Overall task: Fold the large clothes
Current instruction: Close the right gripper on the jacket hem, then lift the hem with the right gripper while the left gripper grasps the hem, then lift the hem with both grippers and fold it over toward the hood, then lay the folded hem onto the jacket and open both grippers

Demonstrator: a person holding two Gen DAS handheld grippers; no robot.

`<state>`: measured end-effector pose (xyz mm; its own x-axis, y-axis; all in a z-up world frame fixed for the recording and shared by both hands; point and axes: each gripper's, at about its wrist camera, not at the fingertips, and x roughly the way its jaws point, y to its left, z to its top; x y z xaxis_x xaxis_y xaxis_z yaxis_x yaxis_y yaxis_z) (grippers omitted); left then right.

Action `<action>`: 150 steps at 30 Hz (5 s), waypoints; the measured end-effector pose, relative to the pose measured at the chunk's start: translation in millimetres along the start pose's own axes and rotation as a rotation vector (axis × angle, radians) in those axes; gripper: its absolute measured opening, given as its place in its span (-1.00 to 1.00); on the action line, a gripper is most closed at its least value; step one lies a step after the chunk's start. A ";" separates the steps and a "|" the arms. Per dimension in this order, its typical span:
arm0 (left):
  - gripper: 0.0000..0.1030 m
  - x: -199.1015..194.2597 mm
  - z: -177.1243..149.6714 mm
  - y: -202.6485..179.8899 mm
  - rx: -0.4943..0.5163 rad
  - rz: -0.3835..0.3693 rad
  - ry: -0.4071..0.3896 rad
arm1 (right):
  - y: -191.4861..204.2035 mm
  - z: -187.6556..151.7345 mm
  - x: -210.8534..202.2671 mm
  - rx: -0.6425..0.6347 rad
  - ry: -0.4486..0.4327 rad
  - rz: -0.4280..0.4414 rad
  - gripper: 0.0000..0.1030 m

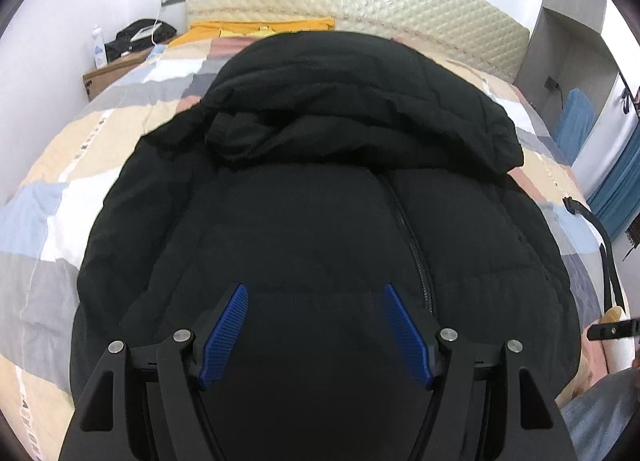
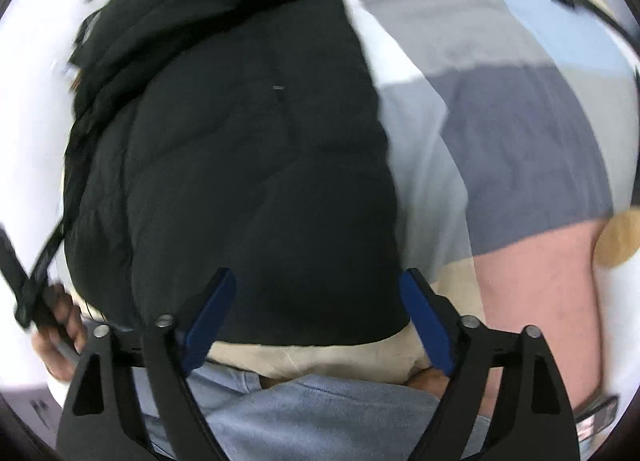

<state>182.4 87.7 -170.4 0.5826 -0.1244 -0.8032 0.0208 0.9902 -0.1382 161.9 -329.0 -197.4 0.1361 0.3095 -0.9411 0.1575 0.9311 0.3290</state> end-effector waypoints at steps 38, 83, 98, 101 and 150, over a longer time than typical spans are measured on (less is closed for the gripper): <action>0.57 -28.4 5.6 81.0 -0.164 -0.180 0.172 | 22.2 11.4 24.8 -0.119 -0.026 0.139 -0.76; 0.35 37.8 -32.8 200.5 -0.348 -0.553 0.522 | -4.1 19.4 46.5 0.193 -0.092 0.130 0.41; -0.75 4.8 -19.7 163.5 -0.317 -0.374 0.519 | 15.0 5.5 0.6 0.010 -0.332 0.320 -0.77; -0.87 -16.3 -10.6 148.1 -0.292 -0.312 0.432 | 17.6 1.4 -19.1 -0.013 -0.393 0.358 -0.81; -0.89 -294.8 57.1 75.9 -0.099 -0.166 -0.185 | 46.5 -47.0 -235.6 -0.151 -0.942 0.290 -0.85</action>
<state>58.6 203.1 88.9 0.7170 -0.2614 -0.6462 0.0540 0.9451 -0.3224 91.2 -349.6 36.0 0.8806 0.3100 -0.3583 -0.1219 0.8790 0.4610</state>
